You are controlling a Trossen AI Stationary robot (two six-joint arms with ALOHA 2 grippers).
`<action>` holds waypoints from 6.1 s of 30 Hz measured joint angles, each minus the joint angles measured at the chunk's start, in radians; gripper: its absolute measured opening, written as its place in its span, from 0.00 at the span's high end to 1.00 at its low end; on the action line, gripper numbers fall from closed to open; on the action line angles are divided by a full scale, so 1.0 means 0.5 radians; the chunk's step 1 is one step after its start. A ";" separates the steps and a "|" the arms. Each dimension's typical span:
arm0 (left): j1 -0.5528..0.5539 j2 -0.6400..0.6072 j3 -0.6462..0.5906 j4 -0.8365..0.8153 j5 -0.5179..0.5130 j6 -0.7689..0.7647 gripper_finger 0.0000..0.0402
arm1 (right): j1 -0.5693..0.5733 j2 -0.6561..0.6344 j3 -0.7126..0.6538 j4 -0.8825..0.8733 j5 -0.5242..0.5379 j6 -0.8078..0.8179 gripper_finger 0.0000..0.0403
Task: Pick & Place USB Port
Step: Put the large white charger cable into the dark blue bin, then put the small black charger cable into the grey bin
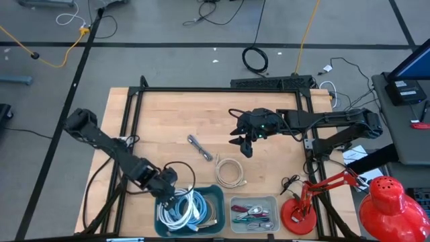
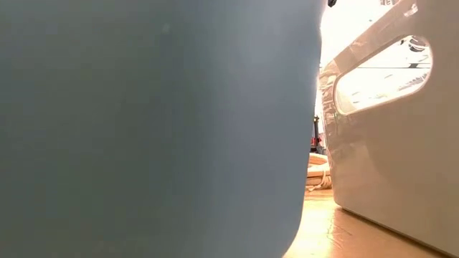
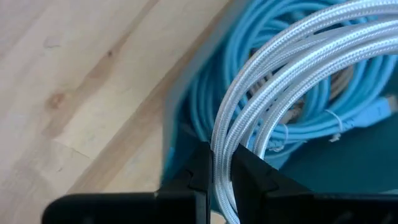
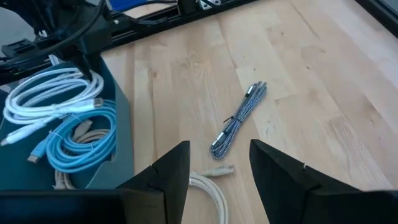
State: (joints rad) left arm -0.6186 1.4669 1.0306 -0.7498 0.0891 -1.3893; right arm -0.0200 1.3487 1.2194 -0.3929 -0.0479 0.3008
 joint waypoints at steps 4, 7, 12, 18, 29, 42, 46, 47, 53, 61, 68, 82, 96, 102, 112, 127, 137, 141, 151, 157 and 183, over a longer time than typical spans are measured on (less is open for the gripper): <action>0.022 -0.001 0.001 -0.024 -0.001 0.001 0.79 | 0.000 0.000 0.000 -0.002 -0.006 0.002 0.61; 0.046 -0.001 0.002 0.024 0.032 0.000 0.66 | 0.000 0.000 0.000 -0.002 -0.008 0.002 0.61; 0.075 -0.021 0.002 0.099 0.025 0.001 0.54 | 0.000 0.000 0.000 -0.008 -0.011 0.002 0.61; 0.102 -0.225 0.002 0.137 -0.410 -0.017 0.56 | 0.005 0.066 0.000 -0.165 -0.008 -0.054 0.61; 0.184 -0.648 0.004 0.143 -1.136 0.149 0.66 | 0.104 0.621 -0.054 -0.187 -0.086 -0.342 0.61; 0.180 -0.591 0.003 0.143 -1.212 0.172 0.67 | 0.162 0.896 -0.052 -0.167 -0.108 -0.479 0.61; 0.180 -0.590 0.003 0.144 -1.212 0.171 0.67 | 0.162 0.936 -0.051 -0.133 -0.106 -0.512 0.61; 0.180 -0.590 0.003 0.144 -1.212 0.172 0.67 | 0.162 0.952 -0.051 -0.125 -0.106 -0.523 0.61; 0.180 -0.590 0.003 0.144 -1.212 0.171 0.67 | 0.158 1.027 -0.051 -0.067 -0.108 -0.525 0.61; 0.393 -0.571 0.003 -0.246 -1.203 -0.117 0.67 | 0.154 0.921 -0.053 -0.049 -0.062 -0.466 0.61; 0.927 -0.420 0.005 0.055 -0.582 0.731 0.67 | 0.118 0.602 -0.052 -0.051 -0.004 -0.358 0.61; 1.642 0.358 0.241 -0.222 0.127 2.742 0.67 | 0.108 0.160 -0.051 0.057 0.156 -0.122 0.61; 1.516 1.135 0.834 -0.792 0.101 3.488 0.67 | 0.108 0.139 -0.142 -0.026 0.155 0.008 0.61; 1.477 1.188 0.775 -0.618 0.070 3.361 0.67 | 0.109 0.125 -0.265 0.031 0.145 0.110 0.61; 1.403 0.886 0.776 -0.608 -0.048 3.189 0.67 | 0.110 0.121 -0.280 0.054 0.072 0.114 0.61; 1.478 0.944 0.772 -0.343 -0.114 3.424 0.67 | 0.109 0.121 -0.280 0.077 0.094 0.162 0.61; 1.486 1.023 0.773 -0.248 -0.129 3.684 0.67 | 0.109 0.121 -0.280 0.073 0.095 0.169 0.61; 1.485 1.106 0.774 -0.238 -0.117 3.709 0.67 | 0.110 0.122 -0.280 0.071 0.092 0.170 0.61; 1.464 1.260 0.784 -0.302 -0.050 3.396 0.81 | 0.110 0.124 -0.280 0.072 0.088 0.221 0.61; 1.473 1.164 0.811 -0.448 0.031 3.016 0.97 | 0.110 0.124 -0.280 0.026 0.099 0.275 0.61; 0.859 -0.056 0.945 0.124 -1.127 1.501 0.97 | -0.141 0.122 -0.280 0.896 -0.411 0.468 0.61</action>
State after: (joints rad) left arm -0.1891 1.4387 1.5032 -0.6878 -0.4742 -0.6390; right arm -0.0906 1.4097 1.0794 0.0551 -0.2533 0.5348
